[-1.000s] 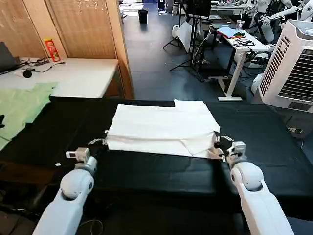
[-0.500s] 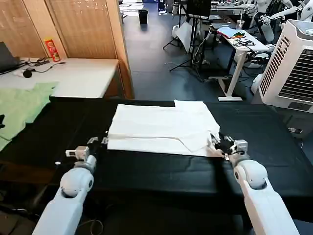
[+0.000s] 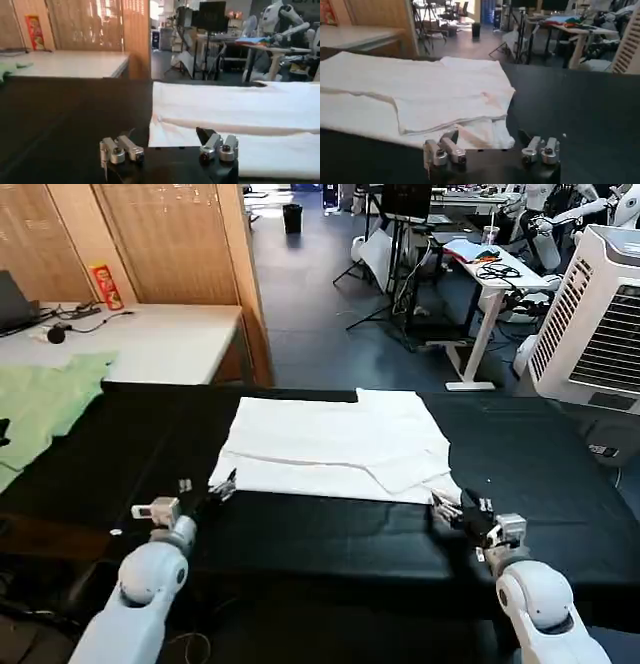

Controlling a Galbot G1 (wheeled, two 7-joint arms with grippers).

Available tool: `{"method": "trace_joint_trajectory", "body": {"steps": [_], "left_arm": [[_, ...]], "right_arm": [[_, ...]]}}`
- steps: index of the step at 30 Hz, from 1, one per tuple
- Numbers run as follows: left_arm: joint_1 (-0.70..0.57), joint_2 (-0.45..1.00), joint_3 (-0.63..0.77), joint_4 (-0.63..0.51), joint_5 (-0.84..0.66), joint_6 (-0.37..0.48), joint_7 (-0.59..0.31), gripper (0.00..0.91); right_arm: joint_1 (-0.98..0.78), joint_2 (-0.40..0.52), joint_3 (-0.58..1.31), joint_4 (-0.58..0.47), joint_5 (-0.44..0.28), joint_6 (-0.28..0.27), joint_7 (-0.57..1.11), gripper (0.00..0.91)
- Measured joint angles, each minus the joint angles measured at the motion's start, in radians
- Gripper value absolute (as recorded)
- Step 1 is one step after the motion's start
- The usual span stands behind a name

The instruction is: Fold and organize the clothes.

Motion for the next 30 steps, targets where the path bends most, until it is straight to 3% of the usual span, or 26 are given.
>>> {"method": "trace_joint_trajectory", "body": {"steps": [1,2,7,8,13,19,27,30], "left_arm": [[0.000,0.000,-0.002,0.004,-0.005,0.003,0.000,0.127],[0.000,0.000,-0.004,0.007,-0.010,0.006,0.001,0.029],[0.010,0.005,-0.012,0.010,-0.017,0.011,0.013,0.000],[0.013,0.006,-0.013,0.008,-0.017,0.012,0.014,0.000],[0.033,0.017,-0.013,-0.012,-0.003,0.015,0.010,0.000],[0.077,0.039,-0.009,-0.048,0.025,0.018,-0.004,0.000],[0.180,0.090,-0.028,-0.139,0.029,0.033,-0.018,0.000],[0.190,0.105,-0.040,-0.146,0.032,0.031,-0.025,0.000]], "right_arm": [[-0.002,0.003,-0.002,0.000,-0.001,0.000,0.000,0.419],[-0.003,0.004,-0.003,0.000,-0.003,0.000,0.000,0.312],[-0.001,0.009,-0.014,-0.003,-0.007,-0.001,0.009,0.263],[0.000,0.009,-0.015,-0.003,-0.007,-0.005,0.014,0.205],[-0.008,-0.002,-0.010,0.016,0.004,-0.044,0.032,0.166],[-0.042,-0.039,0.016,0.087,0.077,-0.118,0.078,0.166],[-0.107,-0.068,0.039,0.167,0.085,-0.126,0.080,0.098],[-0.120,-0.064,0.039,0.174,0.087,-0.127,0.062,0.000]]}}
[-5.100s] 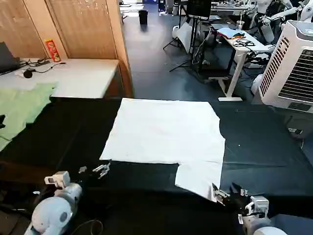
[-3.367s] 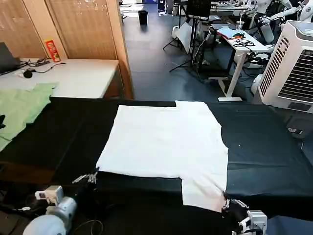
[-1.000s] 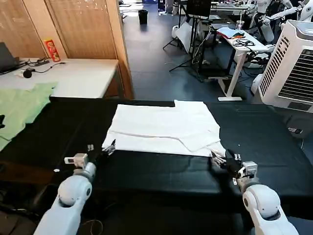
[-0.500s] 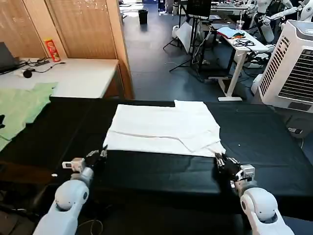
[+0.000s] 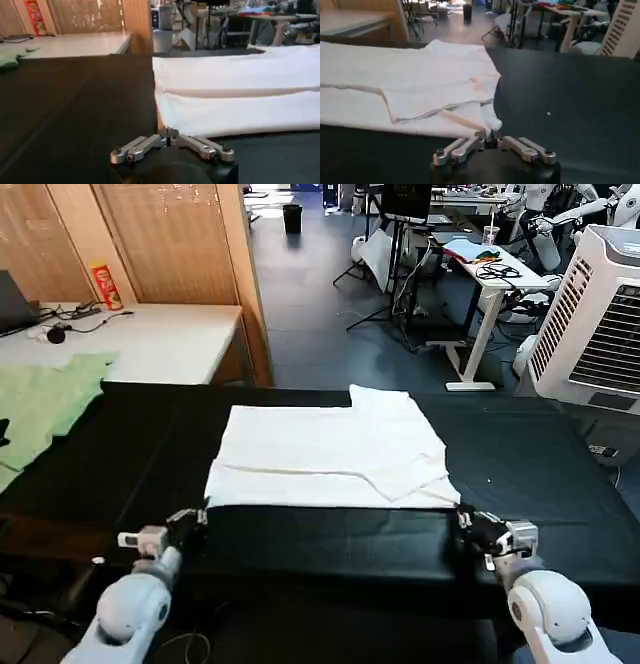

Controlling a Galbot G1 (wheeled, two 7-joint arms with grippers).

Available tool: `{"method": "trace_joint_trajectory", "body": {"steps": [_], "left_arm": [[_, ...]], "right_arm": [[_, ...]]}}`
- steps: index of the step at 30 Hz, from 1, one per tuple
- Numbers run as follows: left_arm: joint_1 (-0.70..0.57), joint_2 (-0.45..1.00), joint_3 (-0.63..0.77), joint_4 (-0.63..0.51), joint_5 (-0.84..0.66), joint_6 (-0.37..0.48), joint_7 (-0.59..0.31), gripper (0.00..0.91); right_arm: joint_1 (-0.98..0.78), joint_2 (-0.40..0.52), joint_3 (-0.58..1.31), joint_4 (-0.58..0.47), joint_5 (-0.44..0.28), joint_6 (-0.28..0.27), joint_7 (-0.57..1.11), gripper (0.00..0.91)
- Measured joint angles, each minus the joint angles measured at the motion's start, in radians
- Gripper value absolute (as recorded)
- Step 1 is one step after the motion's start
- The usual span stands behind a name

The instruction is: Fold and organize the clothes.

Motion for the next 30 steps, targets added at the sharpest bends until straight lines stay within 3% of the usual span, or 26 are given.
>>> {"method": "trace_joint_trajectory", "body": {"steps": [12,22,23,24,30], "left_arm": [[0.031,0.055,-0.038,-0.012,0.029,-0.003,-0.002,0.000],[0.115,0.099,-0.082,-0.082,0.039,0.003,0.009,0.000],[0.129,0.099,-0.086,-0.092,0.040,0.004,0.007,0.556],[0.140,0.096,-0.090,-0.101,0.040,0.008,0.001,0.878],[0.195,0.077,-0.117,-0.155,0.040,0.038,-0.012,0.878]], "right_arm": [[-0.086,0.020,0.001,0.048,0.031,-0.034,-0.004,0.000],[-0.219,0.043,0.022,0.147,0.027,-0.037,0.011,0.000],[-0.227,0.043,0.024,0.154,0.026,-0.038,0.015,0.029],[-0.237,0.043,0.027,0.163,0.022,-0.039,0.013,0.878],[-0.262,0.031,0.036,0.209,0.004,-0.039,-0.003,0.878]]}}
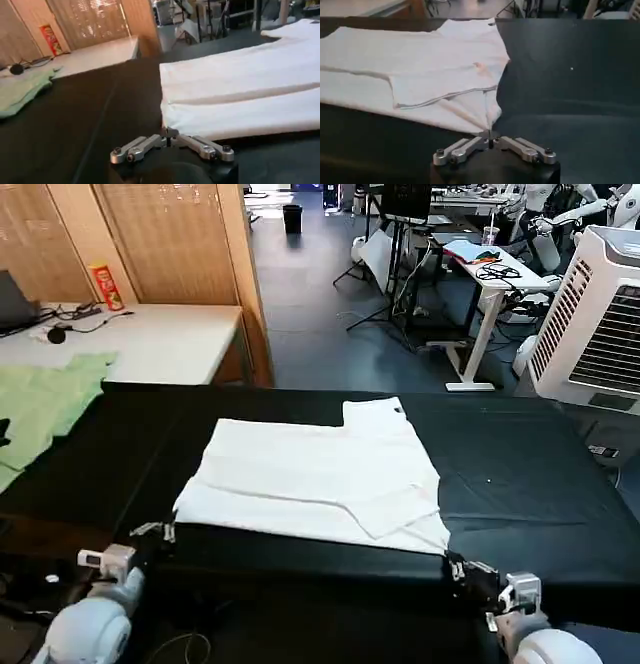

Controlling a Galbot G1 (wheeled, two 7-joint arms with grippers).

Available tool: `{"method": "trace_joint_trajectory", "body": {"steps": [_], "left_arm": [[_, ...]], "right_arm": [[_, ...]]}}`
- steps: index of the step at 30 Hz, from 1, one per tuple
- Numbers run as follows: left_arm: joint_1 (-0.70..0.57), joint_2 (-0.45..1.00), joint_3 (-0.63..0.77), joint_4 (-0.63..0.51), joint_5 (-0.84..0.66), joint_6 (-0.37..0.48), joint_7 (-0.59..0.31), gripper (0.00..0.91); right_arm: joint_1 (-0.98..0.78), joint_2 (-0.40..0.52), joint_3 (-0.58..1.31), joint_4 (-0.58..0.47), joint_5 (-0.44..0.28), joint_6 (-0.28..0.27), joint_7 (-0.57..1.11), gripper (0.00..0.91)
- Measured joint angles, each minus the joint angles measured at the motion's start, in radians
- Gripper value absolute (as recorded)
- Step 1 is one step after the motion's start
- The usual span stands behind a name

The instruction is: Fold and organize the clothes.

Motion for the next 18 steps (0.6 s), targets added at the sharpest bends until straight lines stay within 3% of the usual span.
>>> {"method": "trace_joint_trajectory", "body": {"steps": [6,10,13,18], "left_arm": [[0.049,-0.020,-0.024,-0.064,0.012,0.033,-0.030,0.878],[0.070,-0.033,-0.047,-0.105,0.004,0.037,-0.060,0.878],[0.050,-0.037,-0.058,-0.120,-0.032,0.035,-0.060,0.878],[-0.068,-0.036,-0.021,-0.085,-0.134,0.028,-0.056,0.878]], "right_arm": [[-0.011,-0.019,0.019,0.056,0.029,0.001,0.000,0.878],[0.027,-0.033,0.026,0.062,0.087,0.045,0.038,0.878],[0.106,-0.045,0.010,0.018,0.096,0.076,0.069,0.878],[0.299,-0.075,-0.056,-0.117,0.151,0.054,0.077,0.878]]}}
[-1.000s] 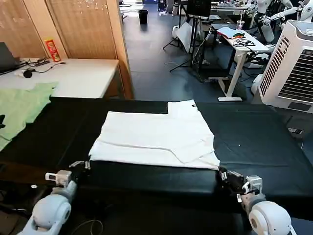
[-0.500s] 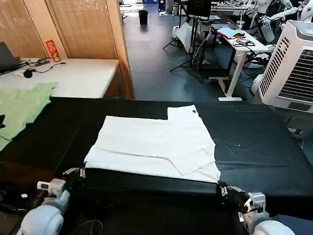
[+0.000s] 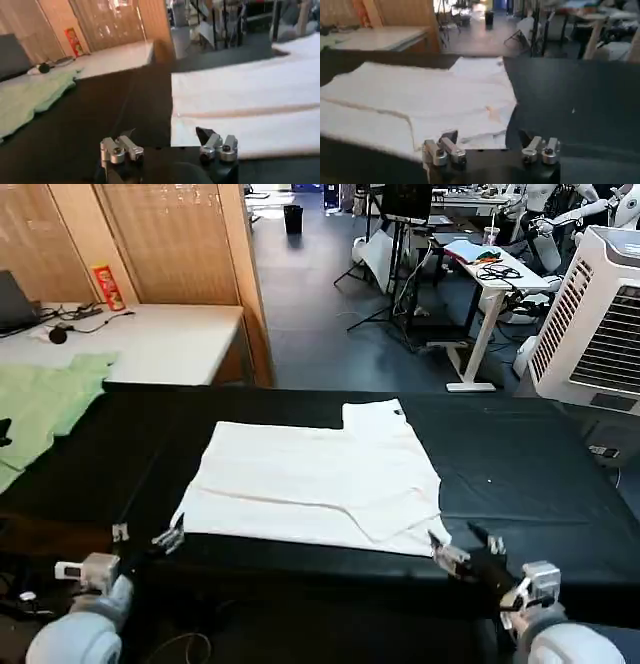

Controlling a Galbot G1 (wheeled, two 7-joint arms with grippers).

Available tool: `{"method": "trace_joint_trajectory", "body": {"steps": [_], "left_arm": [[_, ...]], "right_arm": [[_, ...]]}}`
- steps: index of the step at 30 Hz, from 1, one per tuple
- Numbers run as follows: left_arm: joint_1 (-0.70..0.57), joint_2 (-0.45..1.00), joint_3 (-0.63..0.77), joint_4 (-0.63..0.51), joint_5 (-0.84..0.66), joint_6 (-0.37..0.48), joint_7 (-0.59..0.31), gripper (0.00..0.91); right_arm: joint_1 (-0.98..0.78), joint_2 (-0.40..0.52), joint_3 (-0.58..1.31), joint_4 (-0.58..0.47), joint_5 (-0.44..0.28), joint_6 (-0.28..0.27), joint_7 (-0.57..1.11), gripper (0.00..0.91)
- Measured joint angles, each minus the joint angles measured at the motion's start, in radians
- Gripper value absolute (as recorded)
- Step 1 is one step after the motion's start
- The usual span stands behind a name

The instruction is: Fold and organize the clothes.

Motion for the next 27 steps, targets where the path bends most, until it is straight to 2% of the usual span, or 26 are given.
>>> {"method": "trace_joint_trajectory", "body": {"steps": [4,11,16,21,27], "left_arm": [[-0.160,-0.004,0.063,0.086,-0.060,0.026,0.005,0.878],[-0.433,0.017,0.188,0.310,-0.112,0.030,0.008,0.878],[-0.591,0.014,0.271,0.461,-0.148,0.041,0.009,0.878],[-0.733,-0.011,0.336,0.625,-0.158,0.050,0.030,0.878],[-0.862,-0.037,0.391,0.784,-0.162,0.070,0.065,0.878]], "right_arm": [[0.173,-0.012,-0.066,-0.132,0.001,0.017,-0.008,0.878],[0.483,0.010,-0.209,-0.416,-0.019,-0.021,-0.024,0.878],[0.677,0.044,-0.308,-0.629,-0.069,0.008,-0.028,0.878],[0.814,0.082,-0.371,-0.809,-0.092,0.040,-0.058,0.878],[0.909,0.110,-0.418,-0.952,-0.063,0.040,-0.073,0.878]]}}
